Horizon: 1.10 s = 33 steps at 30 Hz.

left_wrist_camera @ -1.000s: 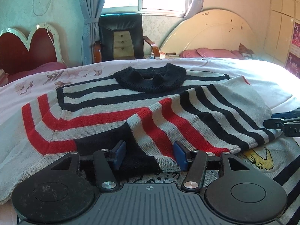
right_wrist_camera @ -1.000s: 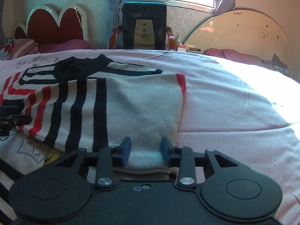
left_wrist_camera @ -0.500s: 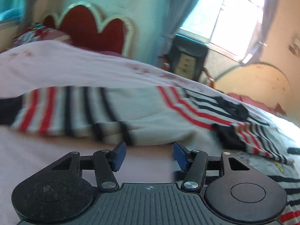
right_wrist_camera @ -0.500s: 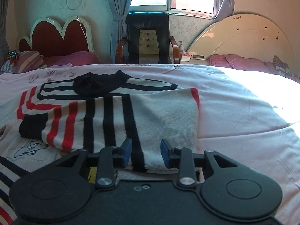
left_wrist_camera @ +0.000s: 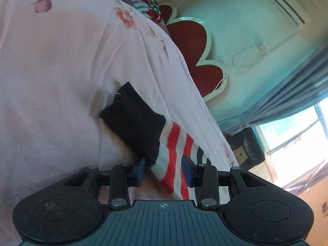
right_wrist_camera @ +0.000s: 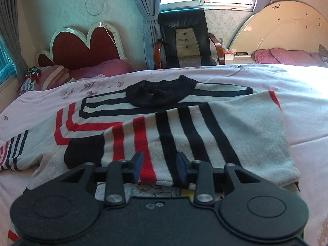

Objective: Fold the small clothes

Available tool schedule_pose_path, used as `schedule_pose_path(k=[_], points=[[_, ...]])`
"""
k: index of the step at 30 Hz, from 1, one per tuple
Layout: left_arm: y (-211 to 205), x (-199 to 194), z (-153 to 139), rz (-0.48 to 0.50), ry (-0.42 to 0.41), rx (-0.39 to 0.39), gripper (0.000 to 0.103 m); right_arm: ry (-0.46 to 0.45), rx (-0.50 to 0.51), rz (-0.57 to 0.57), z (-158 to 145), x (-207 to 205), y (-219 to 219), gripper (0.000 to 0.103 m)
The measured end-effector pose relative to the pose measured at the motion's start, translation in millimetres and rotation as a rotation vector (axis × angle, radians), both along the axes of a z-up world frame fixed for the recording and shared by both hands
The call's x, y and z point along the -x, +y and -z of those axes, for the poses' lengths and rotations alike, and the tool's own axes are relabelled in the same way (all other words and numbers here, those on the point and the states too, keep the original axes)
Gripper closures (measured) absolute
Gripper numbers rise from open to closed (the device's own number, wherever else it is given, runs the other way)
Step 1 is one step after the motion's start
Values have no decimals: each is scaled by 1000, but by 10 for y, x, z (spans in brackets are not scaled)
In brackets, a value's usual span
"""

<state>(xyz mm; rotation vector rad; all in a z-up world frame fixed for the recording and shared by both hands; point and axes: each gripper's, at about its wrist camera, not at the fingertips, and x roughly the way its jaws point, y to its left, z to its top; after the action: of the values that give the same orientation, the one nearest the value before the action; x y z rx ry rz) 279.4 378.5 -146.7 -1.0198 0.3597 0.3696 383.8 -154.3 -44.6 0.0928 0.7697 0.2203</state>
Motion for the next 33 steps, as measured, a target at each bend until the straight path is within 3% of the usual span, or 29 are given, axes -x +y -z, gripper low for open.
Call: schedule_pose_path(k=[1,3,7,11,16,21,22,23,24,25,30,33], points=[[5,-40,10,-3,-4,-5,65,-2,-4,-5,5,-11,22,68],[-71,-196,-68,34,30,-92,98,-3,-9,-11,18,-40,52,68],[-634,-604,-457,242,4,-342,98,-8,-27,4,20,-114,37,68],[-1724,-1097,-844,505,-54,-566,98,-12,-74,29,10,-155,-57,68],[-3102,-1617,-790,781,-38,-649,98,-19,-113,74,-43,-155,-247,67],[-4073,-1744,-492,971,89,-684,98,14,-166,123,-19,-134,-416,65],[-4163,-1636,-445,960,103,-725,97,20,-179,122,-7,-124,-422,64],[-4217,-1601,-453,951,96,-756,90,23,-187,121,0,-108,-416,62],[-4245,-1482,-503,964,84,-768,80,22,-196,115,2,-91,-407,61],[-4232,-1426,-535,977,63,-760,61,20,-208,108,3,-77,-397,59],[-3581,-938,-750,917,27,-746,58,7,-252,20,-21,-23,-194,59],[-3127,-760,-700,827,82,-733,58,-22,-178,-87,-49,-22,122,59]])
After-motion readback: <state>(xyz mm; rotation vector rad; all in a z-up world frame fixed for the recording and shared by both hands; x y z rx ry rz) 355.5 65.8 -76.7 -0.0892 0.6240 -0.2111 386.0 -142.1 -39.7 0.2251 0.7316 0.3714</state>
